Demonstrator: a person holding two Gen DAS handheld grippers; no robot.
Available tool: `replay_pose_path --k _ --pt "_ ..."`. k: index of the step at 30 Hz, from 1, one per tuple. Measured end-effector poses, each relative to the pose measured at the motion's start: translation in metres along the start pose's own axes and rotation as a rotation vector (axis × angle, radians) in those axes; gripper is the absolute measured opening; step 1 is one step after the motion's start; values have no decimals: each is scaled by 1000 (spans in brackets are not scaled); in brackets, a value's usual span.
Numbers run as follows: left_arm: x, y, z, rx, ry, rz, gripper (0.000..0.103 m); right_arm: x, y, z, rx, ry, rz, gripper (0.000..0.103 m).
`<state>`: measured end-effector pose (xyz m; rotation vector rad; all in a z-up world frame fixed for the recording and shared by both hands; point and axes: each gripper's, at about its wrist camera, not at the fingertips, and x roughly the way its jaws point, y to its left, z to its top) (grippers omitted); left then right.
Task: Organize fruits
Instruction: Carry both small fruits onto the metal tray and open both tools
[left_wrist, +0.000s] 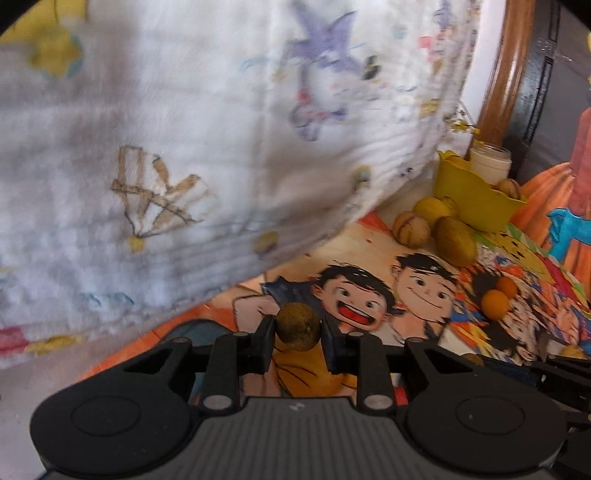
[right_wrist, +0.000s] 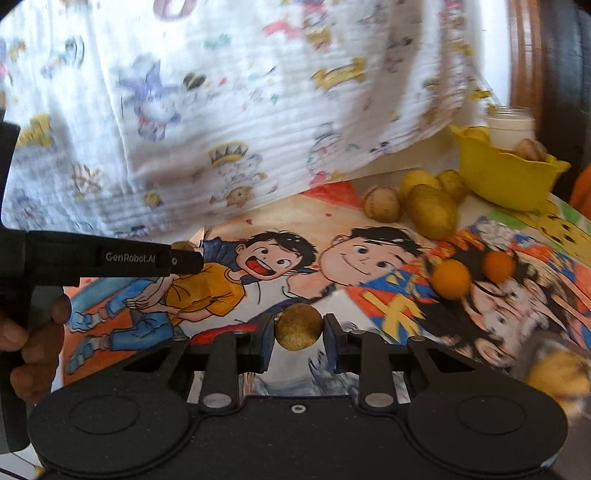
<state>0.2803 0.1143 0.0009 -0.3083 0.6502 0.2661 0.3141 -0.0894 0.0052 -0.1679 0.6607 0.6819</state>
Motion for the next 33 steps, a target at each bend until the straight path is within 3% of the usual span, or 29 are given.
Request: replay_pose_path --k 8,18,25,33 --pt "-37 -38 -6 54 -26 -65 29 -66 -22 -19 56 -65 -81 30" --pt "-67 -114 -30 143 -13 -169 29 -141 -76 -59 106 -113 -208 30" --pt "-67 -164 -51 203 18 -234 29 -167 -119 -97 170 -102 -305 30" --pt "-58 -211 -71 277 21 -326 29 -164 -153 -119 179 -86 -398 30"
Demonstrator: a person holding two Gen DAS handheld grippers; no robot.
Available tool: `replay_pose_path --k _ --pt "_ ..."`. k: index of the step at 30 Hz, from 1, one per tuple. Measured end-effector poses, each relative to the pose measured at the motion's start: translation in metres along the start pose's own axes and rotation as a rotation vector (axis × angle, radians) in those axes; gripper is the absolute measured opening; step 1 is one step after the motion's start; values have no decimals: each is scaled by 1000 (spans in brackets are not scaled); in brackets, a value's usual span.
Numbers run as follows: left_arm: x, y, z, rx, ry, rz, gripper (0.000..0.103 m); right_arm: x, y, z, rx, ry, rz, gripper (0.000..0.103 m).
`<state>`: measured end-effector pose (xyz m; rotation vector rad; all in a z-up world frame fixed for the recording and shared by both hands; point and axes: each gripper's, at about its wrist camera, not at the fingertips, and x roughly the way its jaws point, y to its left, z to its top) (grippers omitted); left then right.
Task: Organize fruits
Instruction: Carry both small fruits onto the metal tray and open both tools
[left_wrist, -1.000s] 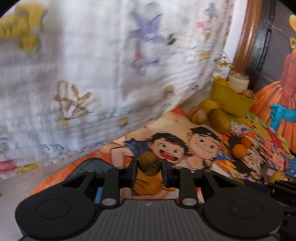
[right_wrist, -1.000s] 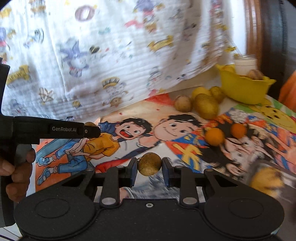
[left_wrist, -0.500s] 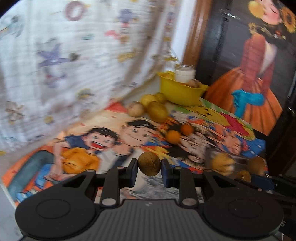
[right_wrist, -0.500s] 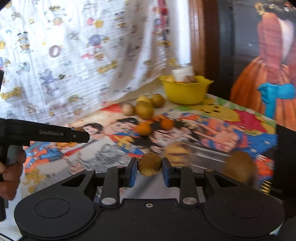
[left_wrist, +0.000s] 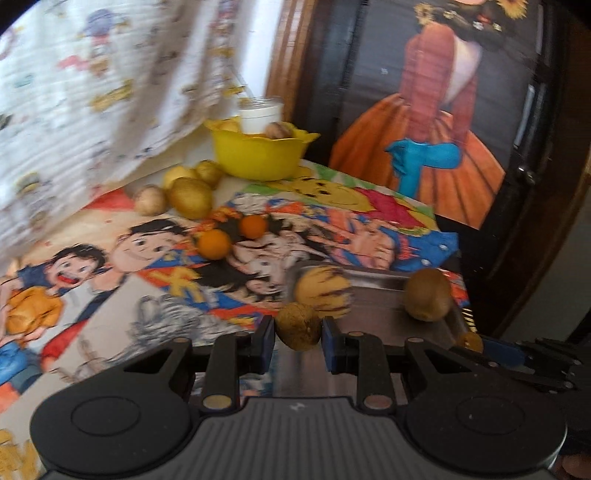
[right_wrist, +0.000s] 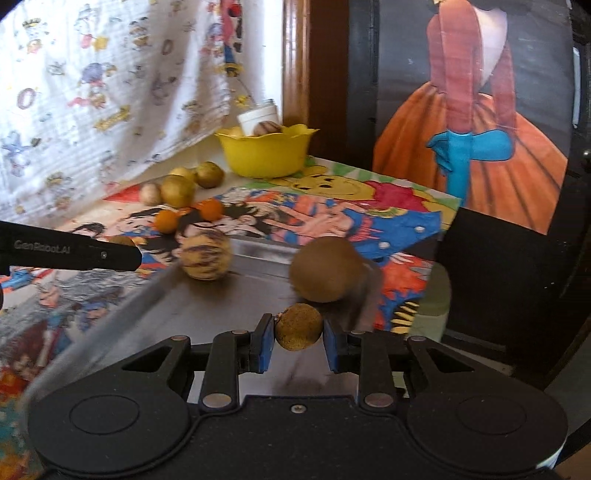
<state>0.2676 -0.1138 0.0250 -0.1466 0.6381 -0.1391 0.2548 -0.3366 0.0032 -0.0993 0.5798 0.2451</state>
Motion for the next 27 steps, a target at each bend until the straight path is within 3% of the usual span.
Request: replay_pose_path --k 11,27 --pt "34 -30 -7 101 27 -58 29 29 -10 2 -78 1 -8 30" --pt "58 -21 -10 79 83 -50 29 45 -9 1 -86 11 2 30"
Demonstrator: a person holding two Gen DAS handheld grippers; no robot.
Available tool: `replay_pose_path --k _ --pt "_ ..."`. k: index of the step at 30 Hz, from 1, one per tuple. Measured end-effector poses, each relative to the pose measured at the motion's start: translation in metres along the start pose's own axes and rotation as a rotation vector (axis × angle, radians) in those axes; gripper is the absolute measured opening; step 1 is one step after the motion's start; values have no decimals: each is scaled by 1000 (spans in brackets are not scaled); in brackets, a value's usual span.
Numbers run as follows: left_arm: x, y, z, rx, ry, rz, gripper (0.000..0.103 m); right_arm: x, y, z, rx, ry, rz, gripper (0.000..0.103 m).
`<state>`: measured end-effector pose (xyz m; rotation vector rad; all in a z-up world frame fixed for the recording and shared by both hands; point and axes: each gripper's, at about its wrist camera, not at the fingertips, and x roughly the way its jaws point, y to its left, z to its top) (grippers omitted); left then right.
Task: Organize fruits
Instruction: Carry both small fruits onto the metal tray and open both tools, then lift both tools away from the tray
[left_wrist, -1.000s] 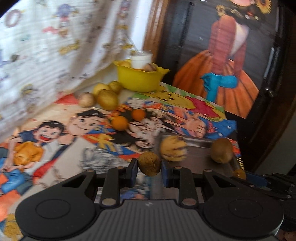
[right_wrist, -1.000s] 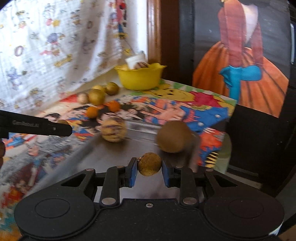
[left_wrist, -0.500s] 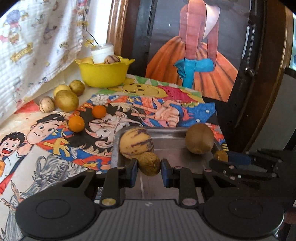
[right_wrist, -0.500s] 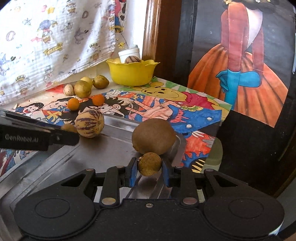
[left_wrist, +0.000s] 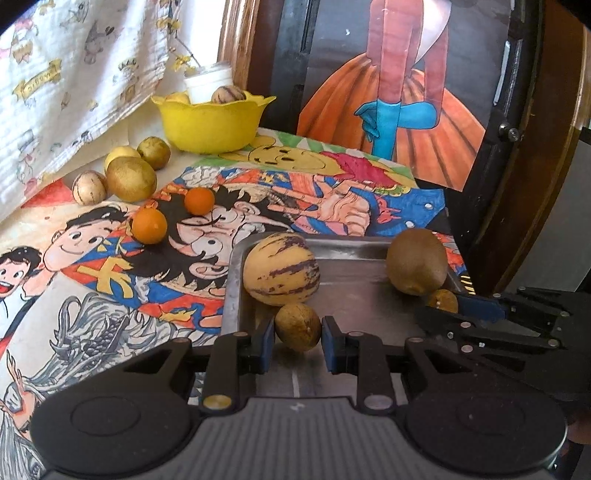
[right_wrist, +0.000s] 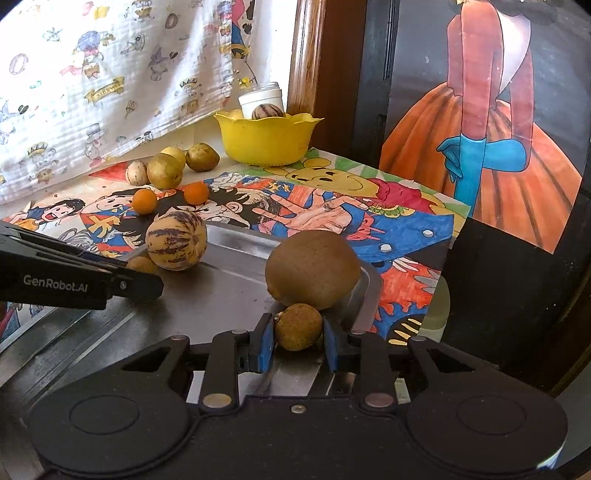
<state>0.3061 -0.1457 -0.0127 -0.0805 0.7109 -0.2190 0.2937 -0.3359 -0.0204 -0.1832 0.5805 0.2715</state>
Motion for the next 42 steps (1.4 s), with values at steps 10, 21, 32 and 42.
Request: replay_pose_path --k 10,21,32,42 --pt "-1 7 1 -32 20 1 30 -8 1 -1 18 -11 10 39" --pt "-44 18 5 -119 -36 -1 65 -55 7 -3 46 -60 3 69" --pt "-114 34 -7 -157 -143 63 102 -124 34 -5 103 -133 32 102" --pt "-162 31 -35 -40 -193 147 103 -174 68 -20 163 -114 49 102"
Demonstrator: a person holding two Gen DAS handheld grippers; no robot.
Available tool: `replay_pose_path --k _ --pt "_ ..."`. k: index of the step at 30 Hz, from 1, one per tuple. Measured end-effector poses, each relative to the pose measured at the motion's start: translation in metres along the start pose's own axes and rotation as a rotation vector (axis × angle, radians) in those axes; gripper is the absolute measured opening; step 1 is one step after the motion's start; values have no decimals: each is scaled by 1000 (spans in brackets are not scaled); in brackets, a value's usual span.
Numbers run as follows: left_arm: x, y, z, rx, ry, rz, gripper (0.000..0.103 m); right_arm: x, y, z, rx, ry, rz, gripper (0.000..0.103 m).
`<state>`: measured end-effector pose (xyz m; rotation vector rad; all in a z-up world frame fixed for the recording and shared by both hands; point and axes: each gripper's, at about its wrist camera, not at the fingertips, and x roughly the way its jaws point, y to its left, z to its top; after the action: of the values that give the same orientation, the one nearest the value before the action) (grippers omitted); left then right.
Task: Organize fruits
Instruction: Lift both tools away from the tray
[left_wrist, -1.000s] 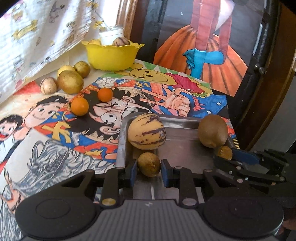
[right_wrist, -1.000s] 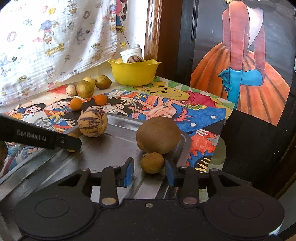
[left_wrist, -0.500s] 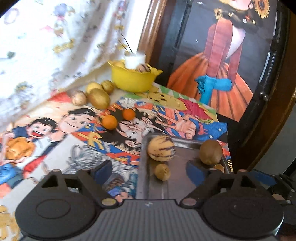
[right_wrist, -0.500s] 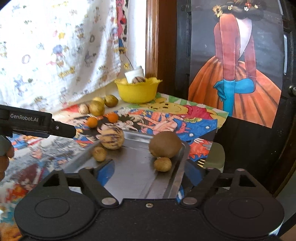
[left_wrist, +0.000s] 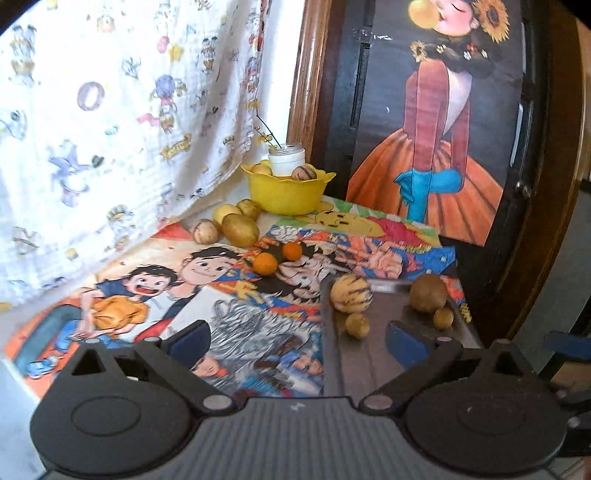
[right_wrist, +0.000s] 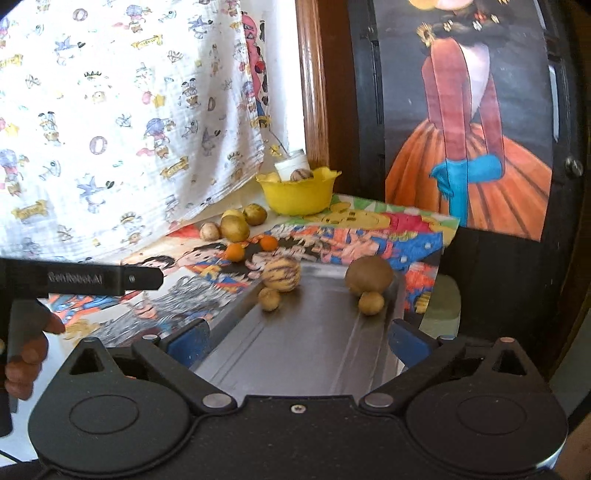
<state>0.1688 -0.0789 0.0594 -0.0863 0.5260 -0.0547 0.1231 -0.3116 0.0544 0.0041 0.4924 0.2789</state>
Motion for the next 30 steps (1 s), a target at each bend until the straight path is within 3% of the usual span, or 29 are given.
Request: replay_pose_path --k 9,18,26,30 --pt "-22 14 -36 19 96 52 103 -17 25 -33 140 164 -30 102" --pt "-35 51 -55 -40 133 98 103 -18 62 -48 64 284 -35 102" --pt "-38 87 -58 -79 157 180 103 -3 93 -34 10 348 22 102" --pt "-35 105 -58 -90 176 211 103 6 97 -12 49 393 97 102"
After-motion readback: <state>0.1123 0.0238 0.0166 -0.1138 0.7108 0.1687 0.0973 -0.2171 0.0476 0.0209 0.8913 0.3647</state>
